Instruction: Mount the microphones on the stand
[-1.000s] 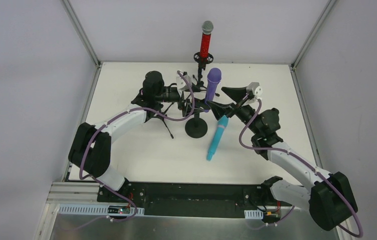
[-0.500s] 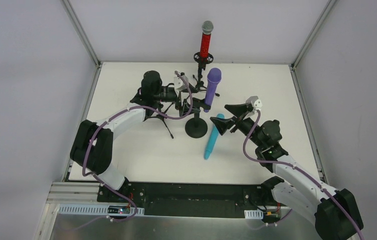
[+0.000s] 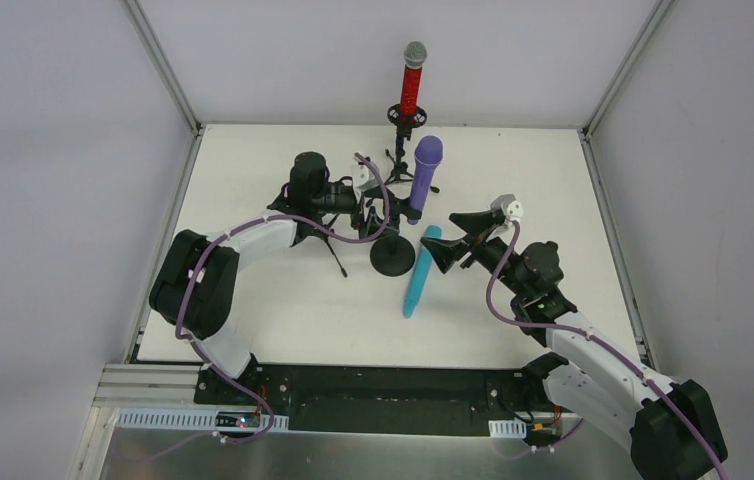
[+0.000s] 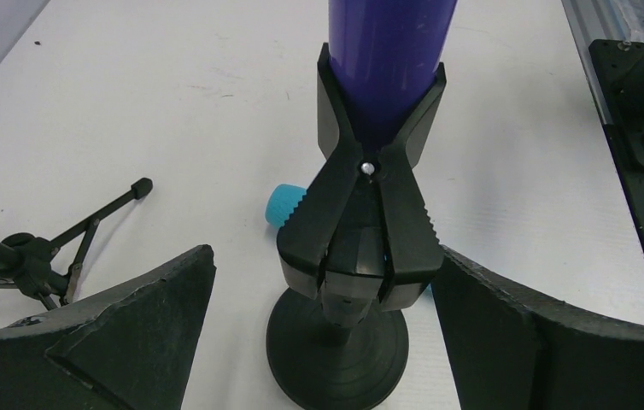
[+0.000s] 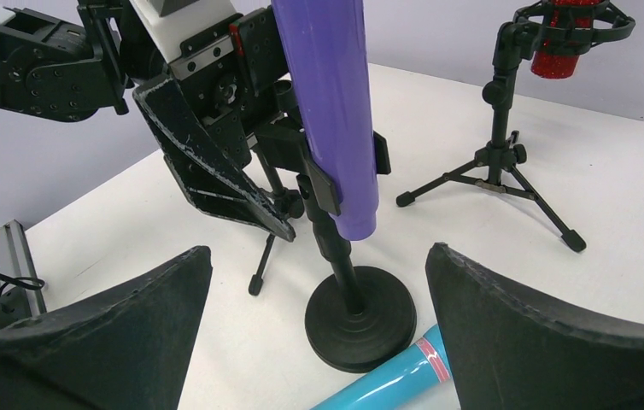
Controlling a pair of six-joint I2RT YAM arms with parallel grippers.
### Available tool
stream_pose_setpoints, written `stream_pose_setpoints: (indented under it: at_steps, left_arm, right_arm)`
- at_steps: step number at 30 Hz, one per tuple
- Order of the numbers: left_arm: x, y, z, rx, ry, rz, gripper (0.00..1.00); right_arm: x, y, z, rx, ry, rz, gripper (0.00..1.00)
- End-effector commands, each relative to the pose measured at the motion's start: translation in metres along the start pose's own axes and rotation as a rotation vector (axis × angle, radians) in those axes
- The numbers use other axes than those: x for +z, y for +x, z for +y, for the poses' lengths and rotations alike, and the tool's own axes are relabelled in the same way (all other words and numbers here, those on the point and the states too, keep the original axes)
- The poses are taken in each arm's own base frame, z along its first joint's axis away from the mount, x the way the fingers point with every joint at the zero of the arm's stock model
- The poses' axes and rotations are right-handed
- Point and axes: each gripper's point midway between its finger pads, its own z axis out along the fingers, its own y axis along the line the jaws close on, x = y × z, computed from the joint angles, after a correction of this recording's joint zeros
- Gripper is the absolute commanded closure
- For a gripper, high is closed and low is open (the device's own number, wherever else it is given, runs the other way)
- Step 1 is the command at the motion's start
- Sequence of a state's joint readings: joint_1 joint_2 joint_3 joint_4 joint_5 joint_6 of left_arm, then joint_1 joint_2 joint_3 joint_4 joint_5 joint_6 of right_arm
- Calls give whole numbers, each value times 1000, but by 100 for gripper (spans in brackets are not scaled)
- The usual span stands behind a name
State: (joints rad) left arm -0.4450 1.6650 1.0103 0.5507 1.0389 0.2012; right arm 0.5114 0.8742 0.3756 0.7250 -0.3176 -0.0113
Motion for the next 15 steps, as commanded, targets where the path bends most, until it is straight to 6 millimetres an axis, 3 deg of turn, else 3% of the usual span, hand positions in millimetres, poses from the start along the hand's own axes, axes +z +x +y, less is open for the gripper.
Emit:
stream_pose_setpoints:
  at_steps: [1, 9, 15]
  left_arm:
    - [1, -4, -3, 87, 26, -33, 8]
    - [5, 4, -5, 75, 59, -46, 19]
    - [7, -4, -5, 77, 60, -90, 25]
  right_arm:
    - [0, -6, 3, 0, -7, -25, 1]
    - [4, 5, 1, 2, -11, 9, 1]
    - [5, 14, -4, -5, 4, 33, 1]
